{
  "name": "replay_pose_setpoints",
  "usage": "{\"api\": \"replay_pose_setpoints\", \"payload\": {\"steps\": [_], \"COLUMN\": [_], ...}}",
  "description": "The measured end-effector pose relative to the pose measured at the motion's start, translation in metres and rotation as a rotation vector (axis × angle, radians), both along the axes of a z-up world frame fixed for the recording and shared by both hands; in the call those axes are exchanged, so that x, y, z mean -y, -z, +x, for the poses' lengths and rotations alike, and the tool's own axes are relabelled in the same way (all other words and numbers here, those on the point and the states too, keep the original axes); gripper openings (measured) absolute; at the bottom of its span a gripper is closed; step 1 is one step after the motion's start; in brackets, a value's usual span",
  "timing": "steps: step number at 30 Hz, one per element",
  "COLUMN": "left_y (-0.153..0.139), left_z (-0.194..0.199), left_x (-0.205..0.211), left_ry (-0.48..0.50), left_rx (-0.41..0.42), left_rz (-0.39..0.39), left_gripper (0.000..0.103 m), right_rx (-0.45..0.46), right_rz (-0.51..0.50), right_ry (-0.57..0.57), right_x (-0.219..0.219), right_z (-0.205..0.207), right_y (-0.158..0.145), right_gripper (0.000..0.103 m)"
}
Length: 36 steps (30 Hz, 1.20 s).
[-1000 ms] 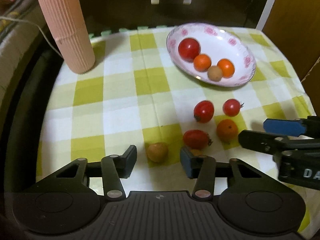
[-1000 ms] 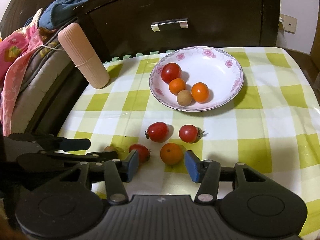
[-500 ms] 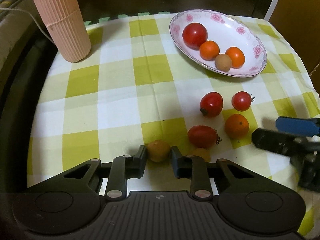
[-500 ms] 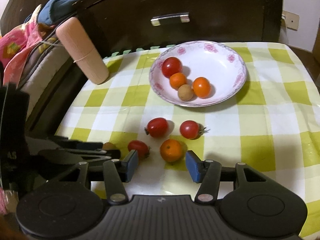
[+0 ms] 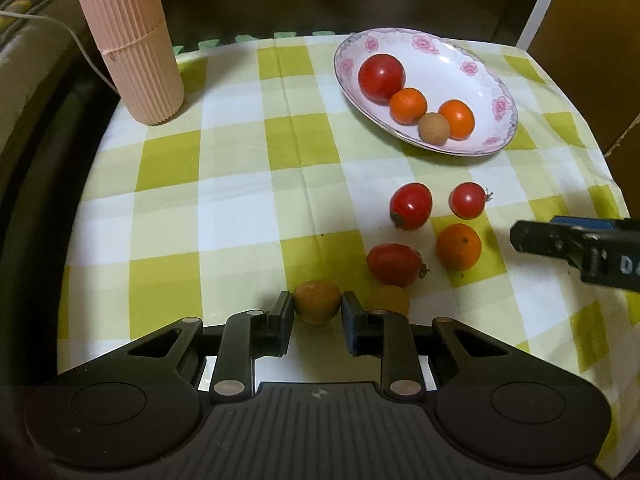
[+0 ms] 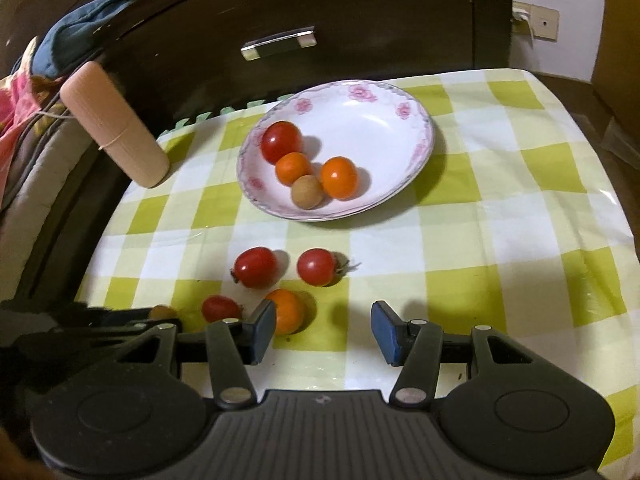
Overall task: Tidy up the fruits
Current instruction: 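Grasp a small brown round fruit with the left tool while the right tool grasps a tangerine, then carry the brown fruit and the tangerine in both tools over the white bowl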
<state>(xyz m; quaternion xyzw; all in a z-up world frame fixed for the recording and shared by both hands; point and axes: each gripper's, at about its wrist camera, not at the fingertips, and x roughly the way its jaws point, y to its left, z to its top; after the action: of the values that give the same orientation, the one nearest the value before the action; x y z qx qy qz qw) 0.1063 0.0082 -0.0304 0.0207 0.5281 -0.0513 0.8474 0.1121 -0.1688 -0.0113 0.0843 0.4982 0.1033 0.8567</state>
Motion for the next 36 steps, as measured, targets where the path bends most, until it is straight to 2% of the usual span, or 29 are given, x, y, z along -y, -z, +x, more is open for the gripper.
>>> {"api": "replay_pose_setpoints", "payload": {"steps": [7,14,23,24,26,28,36], "left_y": [-0.003,0.001,0.008,0.009,0.01,0.011,0.01], "left_z": [-0.008,-0.008,-0.007,-0.007,-0.007,-0.007,-0.017], "left_x": [0.002,0.004,0.005,0.005,0.005,0.005,0.006], "left_ry": [0.02,0.029,0.031,0.03,0.031,0.033,0.037], "left_rx": [-0.007,-0.025,-0.047,-0.049,-0.05,-0.052,-0.051], "left_rz": [-0.018,-0.018,-0.011,-0.011,-0.009,-0.009,-0.018], "left_gripper": [0.033,0.033,0.034,0.034,0.034,0.034,0.034], "right_rx": [-0.028,-0.045,-0.065,-0.056,-0.044,-0.038,-0.042], "right_rz": [0.005,0.036,0.019,0.004,-0.025,-0.042,-0.086], "right_ry": [0.011,-0.025,-0.068,-0.078,-0.091,-0.111,-0.141], "right_x": [0.002,-0.017,-0.037,-0.039,-0.043,-0.043,-0.031], "right_z": [0.005,0.012,0.024,0.024,0.025,0.023,0.002], "right_y": [0.009,0.018,0.036,0.036,0.036,0.036,0.026], "right_gripper": [0.05,0.05,0.05,0.05,0.037,0.031,0.031]}}
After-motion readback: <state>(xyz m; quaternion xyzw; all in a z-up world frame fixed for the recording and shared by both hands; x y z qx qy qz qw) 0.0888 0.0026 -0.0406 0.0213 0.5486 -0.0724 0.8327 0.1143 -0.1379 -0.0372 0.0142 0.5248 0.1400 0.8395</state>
